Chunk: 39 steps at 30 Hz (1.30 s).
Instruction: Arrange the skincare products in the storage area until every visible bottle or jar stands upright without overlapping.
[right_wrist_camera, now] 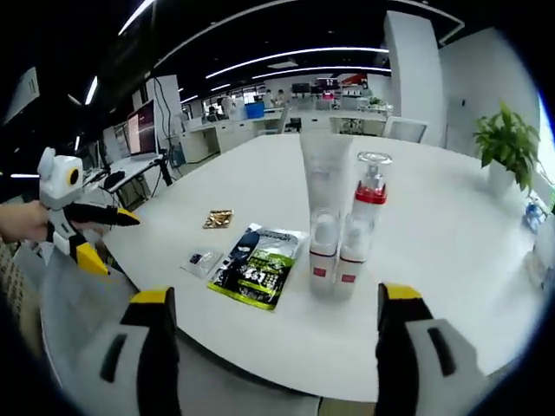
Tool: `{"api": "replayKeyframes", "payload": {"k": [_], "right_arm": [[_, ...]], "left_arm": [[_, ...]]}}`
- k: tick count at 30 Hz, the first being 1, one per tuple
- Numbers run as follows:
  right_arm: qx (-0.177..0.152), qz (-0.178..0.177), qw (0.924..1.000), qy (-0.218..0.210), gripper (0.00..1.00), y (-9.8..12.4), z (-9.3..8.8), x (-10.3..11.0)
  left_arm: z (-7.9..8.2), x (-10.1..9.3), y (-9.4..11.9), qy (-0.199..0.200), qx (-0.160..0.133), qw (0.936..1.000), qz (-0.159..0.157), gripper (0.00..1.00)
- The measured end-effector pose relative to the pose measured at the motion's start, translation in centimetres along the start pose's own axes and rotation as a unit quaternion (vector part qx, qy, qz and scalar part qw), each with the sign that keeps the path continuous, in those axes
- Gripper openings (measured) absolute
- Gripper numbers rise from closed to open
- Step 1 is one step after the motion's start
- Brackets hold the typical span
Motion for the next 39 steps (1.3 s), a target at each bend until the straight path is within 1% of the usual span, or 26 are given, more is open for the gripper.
{"api": "replayKeyframes", "payload": {"k": [2,3,5,7,11,15,20,24,29,33,39], "right_arm": [[-0.005,-0.002,1.0000,-0.005,0.97,0.0,0.0,-0.1],[-0.005,-0.004,1.0000,-0.007,0.98,0.0,-0.1,-0.2],[0.000,-0.009,0.9999,-0.005,1.00,0.0,-0.4,-0.3],[0.005,-0.012,0.9999,-0.007,1.00,0.1,-0.6,-0.4],[-0.009,-0.013,0.9997,-0.019,1.00,0.2,-0.5,-0.7],[-0.002,-0.010,0.9998,-0.017,1.00,0.2,-0.7,-0.5],[-0.005,-0.008,0.9997,-0.021,1.00,0.3,-0.8,-0.5],[-0.003,-0.004,0.9998,-0.021,1.00,0.2,-0.8,-0.3],[0.005,0.005,0.9999,-0.012,1.00,0.0,-0.9,-0.1],[0.014,0.008,0.9998,-0.006,1.00,-0.2,-1.0,0.1],[0.015,0.006,0.9998,-0.006,1.00,-0.3,-1.1,-0.1]], "left_arm": [[-0.2,-0.1,0.0,-0.004,0.002,1.0000,-0.001,0.92],[-0.2,-0.2,0.0,-0.012,0.001,0.9999,0.001,0.92],[-0.1,-0.4,-0.1,-0.017,-0.001,0.9999,0.000,0.94],[-0.2,-0.4,-0.2,-0.015,0.004,0.9999,0.001,0.94],[-0.2,-0.1,-0.2,-0.010,0.005,0.9999,0.009,0.95],[-0.2,0.0,-0.2,-0.008,0.007,0.9999,0.012,0.94],[-0.4,-0.2,-0.3,-0.014,0.013,0.9997,0.012,0.94],[-0.3,0.0,-0.5,-0.011,0.014,0.9997,0.014,0.94],[-0.1,0.5,-0.8,-0.018,0.018,0.9995,0.016,0.95],[0.2,1.3,-1.2,-0.024,0.023,0.9993,0.019,0.95],[0.8,2.5,-2.0,-0.041,0.032,0.9984,0.020,0.95]]}}
Point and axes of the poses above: the point that each gripper's makers call its tool centre point, and the gripper's own axes: y roughly backward along the fingers, x roughly to its left, z roughly out of its top, the point moved 3 cm from there along y, roughly backward along the fingers, and after that the axes turned 13 degrees about z, right-handed, at the moved point
